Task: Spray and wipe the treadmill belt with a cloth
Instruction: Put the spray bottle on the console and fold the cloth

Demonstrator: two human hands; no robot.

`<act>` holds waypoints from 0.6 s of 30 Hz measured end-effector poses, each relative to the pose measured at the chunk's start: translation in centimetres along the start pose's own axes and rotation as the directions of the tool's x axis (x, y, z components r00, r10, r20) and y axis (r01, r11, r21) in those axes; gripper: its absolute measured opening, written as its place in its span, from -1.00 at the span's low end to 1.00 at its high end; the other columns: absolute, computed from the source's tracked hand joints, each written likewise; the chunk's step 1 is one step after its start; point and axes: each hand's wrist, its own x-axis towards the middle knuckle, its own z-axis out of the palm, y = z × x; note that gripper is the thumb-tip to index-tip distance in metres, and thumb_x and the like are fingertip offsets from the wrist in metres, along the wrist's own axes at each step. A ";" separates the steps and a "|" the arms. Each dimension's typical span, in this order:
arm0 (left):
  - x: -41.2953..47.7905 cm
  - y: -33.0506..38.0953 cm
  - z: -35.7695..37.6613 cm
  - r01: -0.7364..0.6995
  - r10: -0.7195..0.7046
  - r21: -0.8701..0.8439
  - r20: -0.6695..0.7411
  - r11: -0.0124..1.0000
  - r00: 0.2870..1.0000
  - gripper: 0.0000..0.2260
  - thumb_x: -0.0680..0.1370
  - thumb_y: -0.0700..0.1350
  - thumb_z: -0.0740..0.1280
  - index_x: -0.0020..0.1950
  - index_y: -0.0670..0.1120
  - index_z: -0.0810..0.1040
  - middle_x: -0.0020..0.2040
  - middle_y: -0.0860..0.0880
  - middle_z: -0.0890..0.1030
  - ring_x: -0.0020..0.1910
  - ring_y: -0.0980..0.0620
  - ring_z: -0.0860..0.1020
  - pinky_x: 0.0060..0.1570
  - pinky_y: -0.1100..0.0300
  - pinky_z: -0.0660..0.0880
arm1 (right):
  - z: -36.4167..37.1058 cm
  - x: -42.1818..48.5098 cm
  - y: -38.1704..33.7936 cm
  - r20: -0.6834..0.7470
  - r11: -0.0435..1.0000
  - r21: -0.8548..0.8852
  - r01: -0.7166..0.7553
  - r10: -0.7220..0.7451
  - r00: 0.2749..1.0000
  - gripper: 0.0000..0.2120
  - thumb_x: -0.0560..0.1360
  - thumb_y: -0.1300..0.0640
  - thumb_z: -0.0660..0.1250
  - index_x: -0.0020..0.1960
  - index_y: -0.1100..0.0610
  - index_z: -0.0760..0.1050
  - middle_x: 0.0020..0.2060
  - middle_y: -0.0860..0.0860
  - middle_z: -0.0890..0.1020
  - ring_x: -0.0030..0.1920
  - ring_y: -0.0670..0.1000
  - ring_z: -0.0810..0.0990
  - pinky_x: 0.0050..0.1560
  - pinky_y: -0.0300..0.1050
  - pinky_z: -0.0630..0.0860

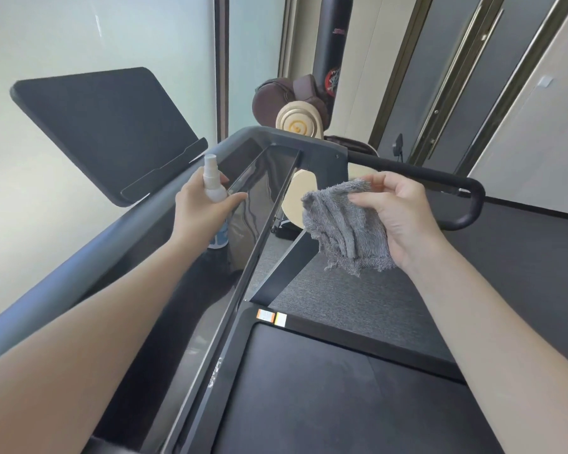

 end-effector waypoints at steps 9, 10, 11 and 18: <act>-0.5 0.6 -0.2 0.050 -0.053 0.070 0.030 0.996 0.998 -0.35 0.26 0.09 0.58 0.23 0.15 0.32 -0.03 -0.11 0.57 -0.04 -0.06 0.55 0.07 -0.01 0.52 | -0.2 0.4 -0.4 0.038 1.000 0.005 0.003 -0.003 0.999 -0.80 0.35 0.43 0.40 -0.13 0.17 0.55 -0.22 0.07 0.63 -0.18 0.03 0.61 -0.04 -0.01 0.58; -0.6 0.8 -0.3 0.057 -0.059 0.070 0.025 0.996 0.998 -0.35 0.26 0.09 0.59 0.22 0.17 0.32 -0.03 -0.10 0.56 -0.04 -0.05 0.55 0.09 -0.02 0.52 | -0.3 0.5 -0.4 0.041 1.000 0.002 0.005 -0.005 0.999 -0.80 0.34 0.43 0.40 -0.14 0.17 0.55 -0.22 0.07 0.63 -0.18 0.03 0.61 -0.04 -0.01 0.58; -0.7 1.0 -0.3 0.060 -0.061 0.064 0.018 0.996 0.998 -0.35 0.26 0.08 0.59 0.22 0.20 0.32 -0.03 -0.08 0.55 -0.05 -0.03 0.54 0.10 -0.03 0.52 | -0.4 0.6 -0.4 0.044 1.000 -0.003 0.008 -0.008 0.999 -0.79 0.34 0.42 0.41 -0.15 0.16 0.55 -0.23 0.06 0.63 -0.17 0.03 0.61 -0.04 -0.01 0.57; -2.3 3.3 -2.0 -0.009 0.024 0.127 -0.121 0.992 0.992 -0.28 0.32 0.07 0.54 0.39 0.02 0.30 0.10 0.00 0.43 0.05 0.11 0.45 0.18 0.15 0.43 | -1.2 0.8 -1.2 0.071 1.000 0.025 0.002 -0.004 0.997 -0.79 0.34 0.43 0.41 -0.16 0.15 0.56 -0.22 0.05 0.63 -0.14 0.05 0.62 0.07 0.09 0.57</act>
